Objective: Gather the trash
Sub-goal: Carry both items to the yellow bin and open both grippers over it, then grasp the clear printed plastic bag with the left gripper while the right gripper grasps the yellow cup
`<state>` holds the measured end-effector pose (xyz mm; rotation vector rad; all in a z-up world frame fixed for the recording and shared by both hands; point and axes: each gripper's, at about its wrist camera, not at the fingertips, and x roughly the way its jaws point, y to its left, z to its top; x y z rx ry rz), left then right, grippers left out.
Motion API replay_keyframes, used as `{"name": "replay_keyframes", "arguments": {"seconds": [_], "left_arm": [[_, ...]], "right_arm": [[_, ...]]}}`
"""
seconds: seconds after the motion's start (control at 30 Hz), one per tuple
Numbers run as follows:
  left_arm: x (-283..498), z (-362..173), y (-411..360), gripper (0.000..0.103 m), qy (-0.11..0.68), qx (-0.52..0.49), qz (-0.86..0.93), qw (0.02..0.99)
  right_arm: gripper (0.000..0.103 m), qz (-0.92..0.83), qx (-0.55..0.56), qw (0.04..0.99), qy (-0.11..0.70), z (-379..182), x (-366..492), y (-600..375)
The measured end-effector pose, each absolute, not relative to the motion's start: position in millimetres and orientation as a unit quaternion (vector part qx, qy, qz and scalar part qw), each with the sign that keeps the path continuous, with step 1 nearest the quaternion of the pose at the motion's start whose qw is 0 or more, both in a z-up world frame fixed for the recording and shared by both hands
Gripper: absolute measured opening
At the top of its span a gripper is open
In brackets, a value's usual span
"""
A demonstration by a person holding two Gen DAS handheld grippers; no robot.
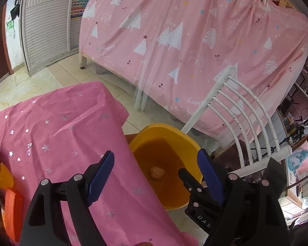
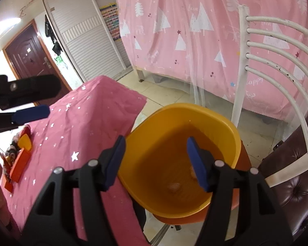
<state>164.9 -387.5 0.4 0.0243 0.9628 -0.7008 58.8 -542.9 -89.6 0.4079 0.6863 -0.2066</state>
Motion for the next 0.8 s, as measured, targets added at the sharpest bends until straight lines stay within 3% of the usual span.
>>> {"name": "replay_keyframes", "arguments": {"seconds": [0.3,0.8], "left_arm": [[163.4,24.3,-336.8,0.077,0.433,0.007,-0.301,0.850],[167.8,59.2,-212.9,0.079,0.396,-0.004,-0.222,0.891]], "right_arm": [[0.073,-0.075,0.178,0.930,0.312,-64.0,59.2,-509.9],[0.079,-0.014,0.130,0.947,0.295,-26.7,83.6,-431.4]]}}
